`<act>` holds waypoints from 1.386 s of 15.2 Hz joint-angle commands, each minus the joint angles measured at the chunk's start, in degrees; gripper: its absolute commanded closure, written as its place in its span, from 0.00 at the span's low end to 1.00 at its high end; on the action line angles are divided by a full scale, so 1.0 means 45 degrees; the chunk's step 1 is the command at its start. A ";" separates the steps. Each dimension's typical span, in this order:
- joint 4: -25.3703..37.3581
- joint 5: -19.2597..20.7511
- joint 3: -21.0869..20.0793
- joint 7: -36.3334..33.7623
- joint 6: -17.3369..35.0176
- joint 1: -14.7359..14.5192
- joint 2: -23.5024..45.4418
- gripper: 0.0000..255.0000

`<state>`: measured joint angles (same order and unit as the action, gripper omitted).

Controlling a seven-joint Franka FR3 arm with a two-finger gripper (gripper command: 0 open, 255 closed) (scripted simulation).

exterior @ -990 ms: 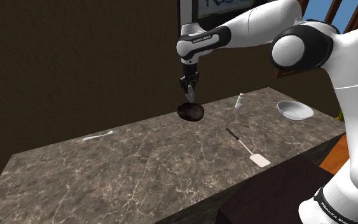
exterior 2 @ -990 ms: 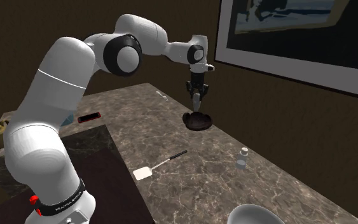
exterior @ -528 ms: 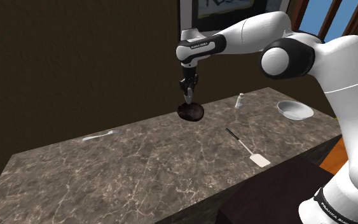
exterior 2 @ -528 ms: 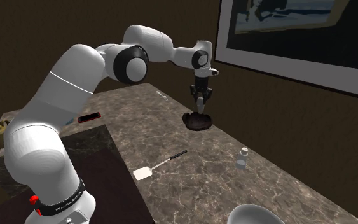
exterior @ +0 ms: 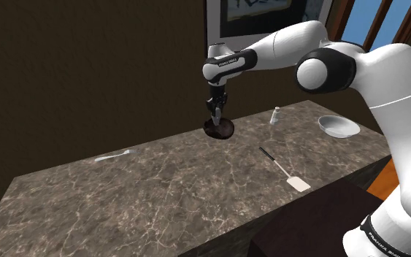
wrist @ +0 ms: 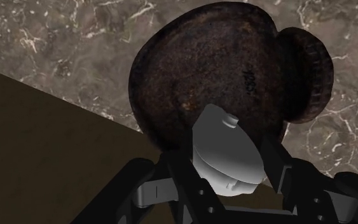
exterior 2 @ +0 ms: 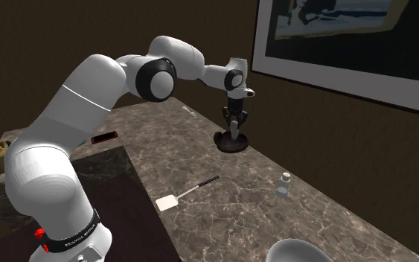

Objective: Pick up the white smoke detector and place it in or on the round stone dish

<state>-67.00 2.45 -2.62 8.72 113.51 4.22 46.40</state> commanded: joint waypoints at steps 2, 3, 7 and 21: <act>-0.0136 0.0008 0.0003 -0.0019 0.0285 -0.0011 0.0140 1.00; -0.0134 0.0008 0.0003 -0.0019 0.0284 -0.0011 0.0141 1.00; -0.0133 0.0008 0.0003 -0.0019 0.0284 -0.0011 0.0142 1.00; 0.0589 -0.0017 -0.0015 0.0001 -0.0970 -0.0020 -0.0391 0.00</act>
<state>-64.72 2.37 -2.69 8.73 109.59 4.15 44.65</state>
